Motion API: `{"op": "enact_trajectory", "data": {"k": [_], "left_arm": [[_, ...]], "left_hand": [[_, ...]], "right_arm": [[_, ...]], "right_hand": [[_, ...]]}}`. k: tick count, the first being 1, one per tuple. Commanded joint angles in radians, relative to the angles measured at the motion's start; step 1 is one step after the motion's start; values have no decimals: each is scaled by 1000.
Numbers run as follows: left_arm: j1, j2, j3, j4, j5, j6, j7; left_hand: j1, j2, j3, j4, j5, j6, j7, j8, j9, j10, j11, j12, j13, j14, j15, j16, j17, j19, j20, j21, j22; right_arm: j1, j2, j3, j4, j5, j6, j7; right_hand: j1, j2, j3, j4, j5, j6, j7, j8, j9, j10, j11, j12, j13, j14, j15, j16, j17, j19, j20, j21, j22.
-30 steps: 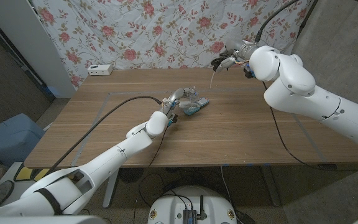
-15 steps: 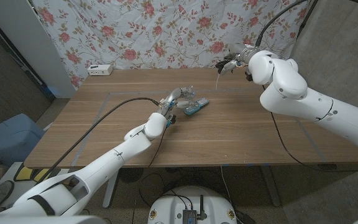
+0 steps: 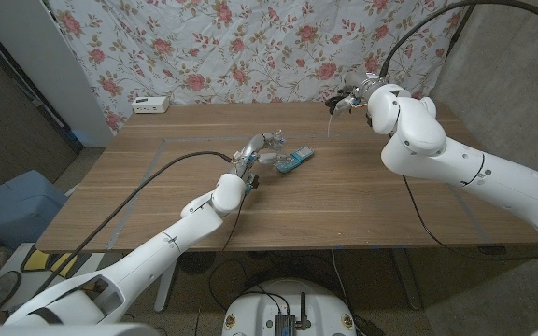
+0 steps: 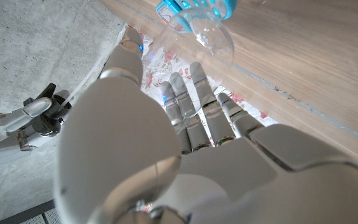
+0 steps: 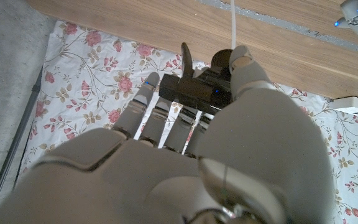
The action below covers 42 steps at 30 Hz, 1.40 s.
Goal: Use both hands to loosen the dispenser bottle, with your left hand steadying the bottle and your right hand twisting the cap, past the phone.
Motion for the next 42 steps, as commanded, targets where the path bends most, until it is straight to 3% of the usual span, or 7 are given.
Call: {"op": "enact_trajectory", "data": {"k": [1,26,42], "left_arm": [[44,10,-29,-22,-10,0,51],[90,-21,-60,42,-49,-81,125],[108,-46,-79,93,-97,-132,143]], "left_hand": [[-25,136,73,74,-2,84,-19,7,1,58,-50,3,-4,58,-124,1,4,11,-42,-1,2],[-36,131,73,76,-4,77,-22,4,0,53,-52,-8,-15,53,-125,-6,-4,8,-34,-2,2],[-44,128,74,77,-3,76,-21,3,-1,47,-50,-11,-17,45,-123,-13,-11,5,-31,-2,2]], "right_arm": [[-21,37,-25,44,-41,-14,-40],[-58,121,-73,129,-91,-68,-143],[-117,174,-75,201,-88,-76,-291]], "right_hand": [[0,9,0,1,4,7,-2,7,3,4,1,-1,3,9,-152,-3,-1,7,-1,-2,1],[1,12,-2,1,5,14,-1,5,4,11,2,0,7,21,-155,-4,-2,16,-12,0,0],[5,12,-1,-2,6,13,-4,3,4,6,1,-3,8,25,-156,-6,-3,19,-18,0,0]]}}
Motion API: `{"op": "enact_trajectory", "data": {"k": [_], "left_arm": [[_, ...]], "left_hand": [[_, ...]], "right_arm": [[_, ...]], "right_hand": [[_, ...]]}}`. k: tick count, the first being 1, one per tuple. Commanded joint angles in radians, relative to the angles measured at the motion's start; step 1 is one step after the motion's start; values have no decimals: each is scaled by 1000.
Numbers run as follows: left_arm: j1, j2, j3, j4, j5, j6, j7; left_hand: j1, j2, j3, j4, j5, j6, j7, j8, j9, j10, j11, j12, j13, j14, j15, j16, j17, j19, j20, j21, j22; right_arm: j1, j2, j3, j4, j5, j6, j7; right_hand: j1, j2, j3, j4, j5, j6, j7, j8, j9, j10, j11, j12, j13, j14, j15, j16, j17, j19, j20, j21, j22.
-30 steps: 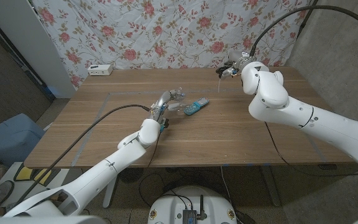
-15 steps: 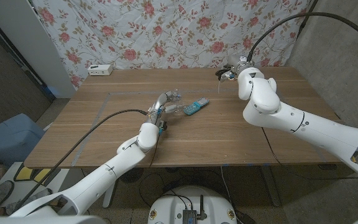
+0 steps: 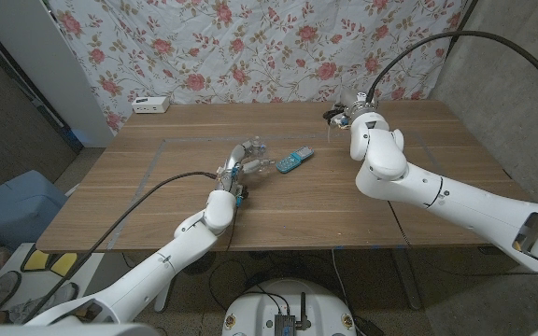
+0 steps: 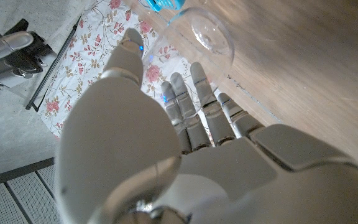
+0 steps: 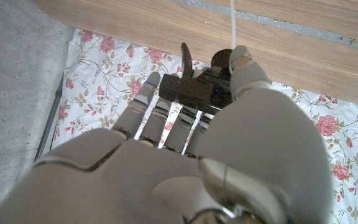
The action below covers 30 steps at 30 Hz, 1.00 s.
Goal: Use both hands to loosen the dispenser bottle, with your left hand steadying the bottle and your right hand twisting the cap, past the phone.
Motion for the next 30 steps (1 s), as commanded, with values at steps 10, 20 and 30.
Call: {"op": "enact_trajectory", "data": {"k": [10,20,30], "left_arm": [[-11,-28,-5,98,-39,-85,-6],[-15,-33,-6,115,-41,-97,-4],[-13,-29,-8,114,-51,-95,-13]], "left_hand": [[-51,126,79,78,-2,72,-22,3,-1,46,-51,-5,-5,45,-118,-12,-19,4,-31,-2,2],[-56,125,78,80,-3,70,-21,1,-2,44,-48,-7,-7,43,-117,-11,-21,1,-29,-3,2],[-62,123,77,80,-3,57,-22,-5,-2,41,-49,-15,-17,41,-117,-10,-23,1,-28,-2,2]], "right_arm": [[-64,55,5,100,32,13,-169],[-72,80,5,160,50,32,-235],[-80,100,-16,217,38,41,-290]], "right_hand": [[7,3,2,0,6,1,-6,2,4,-4,-5,-7,5,10,-159,-4,1,4,-6,-1,0],[8,4,2,0,6,-1,-9,0,4,-7,-4,-9,6,13,-157,-4,2,3,-7,-2,0],[3,1,0,2,6,-9,-14,-5,3,-18,-6,-13,10,16,-157,-5,2,4,-8,-2,0]]}}
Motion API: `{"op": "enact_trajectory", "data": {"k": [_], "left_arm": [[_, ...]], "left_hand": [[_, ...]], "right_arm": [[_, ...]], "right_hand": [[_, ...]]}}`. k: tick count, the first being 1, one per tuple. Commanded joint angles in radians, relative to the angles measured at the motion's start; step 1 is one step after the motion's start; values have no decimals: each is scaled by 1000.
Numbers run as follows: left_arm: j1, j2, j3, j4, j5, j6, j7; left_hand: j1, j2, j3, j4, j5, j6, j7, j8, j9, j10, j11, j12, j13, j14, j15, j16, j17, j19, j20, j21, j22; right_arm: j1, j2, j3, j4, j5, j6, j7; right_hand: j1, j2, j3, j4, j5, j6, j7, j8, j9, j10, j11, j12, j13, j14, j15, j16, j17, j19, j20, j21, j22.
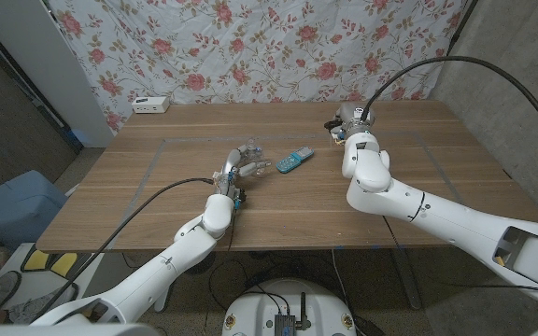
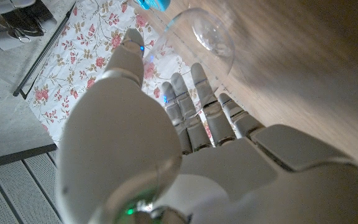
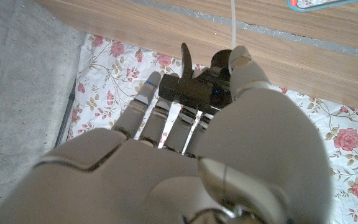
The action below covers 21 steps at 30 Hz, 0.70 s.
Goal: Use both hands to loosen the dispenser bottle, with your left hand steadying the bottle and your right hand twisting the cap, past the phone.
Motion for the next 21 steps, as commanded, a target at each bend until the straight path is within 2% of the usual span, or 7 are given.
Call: {"op": "enact_trajectory", "data": {"k": [1,6,12,21], "left_arm": [[-3,0,-2,12,-10,-8,-9],[-4,2,-3,18,-21,-10,-22],[0,7,-6,13,-31,-7,-32],[2,12,-8,4,-42,3,-43]], "left_hand": [[-62,124,77,80,-3,55,-20,-2,3,36,-47,-7,-3,41,-114,1,0,-1,-28,-3,2],[-74,117,74,83,-6,32,-24,-16,-1,23,-45,-19,-14,39,-113,1,-5,0,-28,-2,2],[-92,110,72,87,-10,-31,-18,-57,-10,-7,-38,-42,-32,2,-114,-8,-11,-6,-17,-3,2],[-110,101,76,88,-12,-43,-22,-81,-17,-35,-36,-66,-50,-41,-100,-21,-34,-16,-5,-4,3]], "right_arm": [[-13,28,-17,70,-1,13,-73],[-15,39,-22,91,1,13,-85],[-15,45,-30,118,7,26,-94],[-9,62,-48,157,4,6,-104]], "right_hand": [[1,0,0,2,6,0,-4,0,3,-6,0,-2,5,7,-155,-2,2,1,-5,-2,0],[-2,-3,1,2,7,-13,-5,-7,2,-14,-4,-4,8,9,-155,-5,0,1,-5,-2,0],[-7,-11,4,3,9,-43,-6,-23,0,-58,1,-21,13,8,-155,-12,-1,1,-5,-3,0],[-16,-18,3,5,9,-49,-8,-27,0,-71,-2,-26,16,2,-152,-18,-2,-5,-3,-5,1]]}}
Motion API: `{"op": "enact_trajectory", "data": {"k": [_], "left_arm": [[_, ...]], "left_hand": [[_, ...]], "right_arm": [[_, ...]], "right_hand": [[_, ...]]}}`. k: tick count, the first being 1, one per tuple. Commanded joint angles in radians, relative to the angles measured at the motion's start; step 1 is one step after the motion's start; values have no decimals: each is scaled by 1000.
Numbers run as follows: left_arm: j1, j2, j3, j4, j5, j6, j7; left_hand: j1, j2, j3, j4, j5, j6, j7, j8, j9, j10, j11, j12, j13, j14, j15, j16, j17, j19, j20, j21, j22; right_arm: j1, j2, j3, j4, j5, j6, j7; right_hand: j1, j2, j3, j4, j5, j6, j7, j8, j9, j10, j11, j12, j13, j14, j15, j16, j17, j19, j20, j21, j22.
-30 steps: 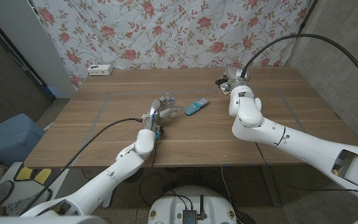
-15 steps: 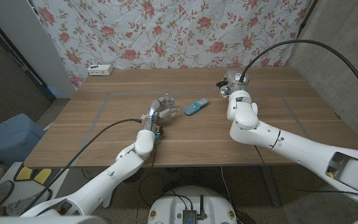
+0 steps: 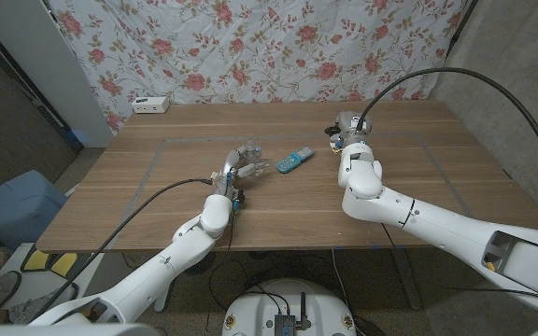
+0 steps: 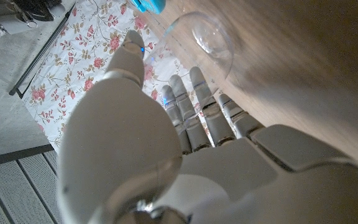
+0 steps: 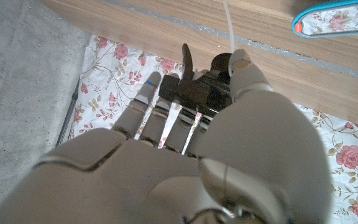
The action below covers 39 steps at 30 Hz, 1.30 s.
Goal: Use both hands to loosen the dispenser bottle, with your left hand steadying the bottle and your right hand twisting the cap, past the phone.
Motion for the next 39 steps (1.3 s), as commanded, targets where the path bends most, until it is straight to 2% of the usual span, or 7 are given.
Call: {"op": "enact_trajectory", "data": {"k": [1,19,24,29,33,37,39], "left_arm": [[3,6,-3,-7,-15,10,-14],[-13,-2,2,4,-24,22,-23],[-15,-5,2,4,-27,27,-21],[-16,-7,1,8,-33,25,-24],[-17,-7,0,11,-38,24,-27],[-18,-4,1,15,-44,14,-37],[-18,-3,0,16,-47,13,-40]], "left_hand": [[-110,100,84,80,0,-4,1,-8,1,-10,2,-6,-4,-9,-64,-3,-7,-7,-2,0,3],[-136,84,102,75,-4,-54,1,-75,-4,-78,20,-71,-47,-126,-32,-10,-76,-24,30,1,4],[-146,76,109,73,-7,-102,-1,-116,-5,-127,35,-110,-67,-179,-20,-8,-108,-32,39,2,5],[-150,69,110,70,-9,-107,-3,-128,-5,-142,39,-127,-78,-212,-7,-11,-124,-39,47,2,5],[-155,60,109,68,-13,-114,-7,-142,-4,-161,44,-145,-89,-257,4,-14,-141,-44,55,2,5],[-162,53,104,69,-16,-139,-7,-162,-4,-180,48,-163,-100,-287,11,-11,-156,-48,64,3,6],[-166,49,98,70,-20,-161,-14,-181,-4,-195,57,-178,-110,-309,16,-8,-166,-51,64,3,6]], "right_arm": [[3,20,-17,51,3,-10,-24],[-13,30,1,81,75,11,-53],[-6,27,-1,83,99,17,-40],[5,25,-8,90,122,21,-23],[14,26,-14,98,138,23,-15],[15,20,-13,97,152,37,-17],[21,17,-17,95,159,35,-5]], "right_hand": [[-6,-6,3,5,2,-4,-3,-2,3,-15,-1,-5,4,1,-153,-4,0,-5,-4,-5,1],[-42,-44,3,11,10,-78,2,-29,4,-85,0,-25,17,-34,-144,-20,-2,-12,11,-5,1],[-63,-63,1,15,14,-117,3,-38,5,-129,6,-35,21,-64,-141,-23,0,-19,21,-6,1],[-83,-77,-3,18,17,-147,5,-41,7,-160,12,-40,24,-90,-135,-25,1,-25,28,-6,2],[-95,-84,-1,20,22,-187,12,-45,8,-212,14,-51,26,-119,-120,-25,3,-33,34,-6,2],[-105,-90,-4,22,22,-204,12,-47,9,-228,15,-52,26,-130,-115,-24,3,-36,34,-6,2],[-125,-103,-11,26,23,-245,21,-49,10,-279,25,-61,22,-164,-100,-26,3,-43,31,-6,2]]}}
